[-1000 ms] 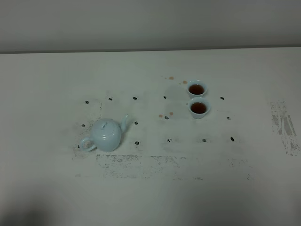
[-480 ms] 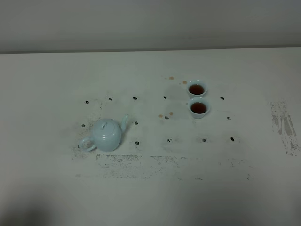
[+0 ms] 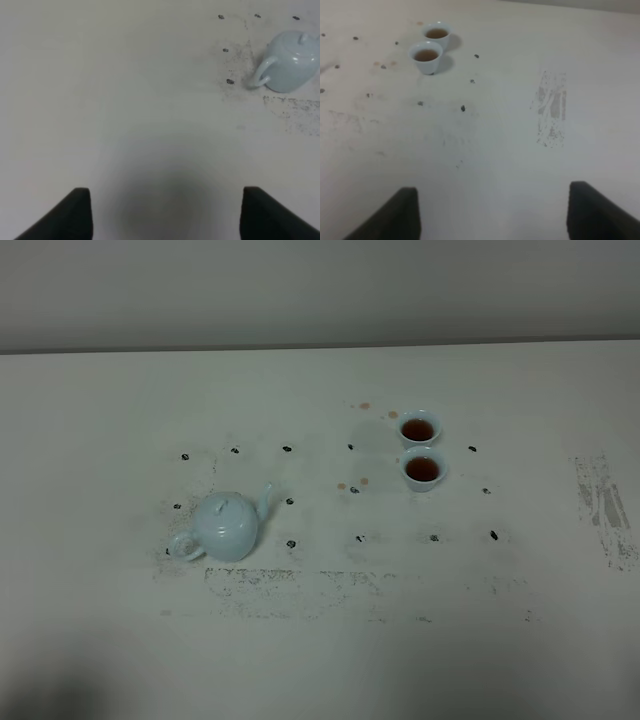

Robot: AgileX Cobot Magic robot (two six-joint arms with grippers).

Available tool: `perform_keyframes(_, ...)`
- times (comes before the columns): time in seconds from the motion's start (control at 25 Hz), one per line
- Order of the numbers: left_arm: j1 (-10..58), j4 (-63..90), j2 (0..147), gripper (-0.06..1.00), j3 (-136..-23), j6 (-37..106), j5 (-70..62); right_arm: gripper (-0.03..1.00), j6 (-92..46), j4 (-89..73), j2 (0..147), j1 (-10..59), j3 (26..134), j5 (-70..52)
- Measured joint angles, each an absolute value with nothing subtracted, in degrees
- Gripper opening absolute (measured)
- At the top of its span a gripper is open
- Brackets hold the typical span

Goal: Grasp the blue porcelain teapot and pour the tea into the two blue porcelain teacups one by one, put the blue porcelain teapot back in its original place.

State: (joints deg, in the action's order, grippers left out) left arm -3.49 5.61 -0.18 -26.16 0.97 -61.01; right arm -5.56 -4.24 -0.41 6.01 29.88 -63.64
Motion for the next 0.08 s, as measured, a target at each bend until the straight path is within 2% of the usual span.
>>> perform_keyframes(0.08,-3.49,5.61,-0.18,0.60,-26.16,0.97,-61.01,0.59,-5.56,-4.24,-0.41,6.01,29.88,-63.64)
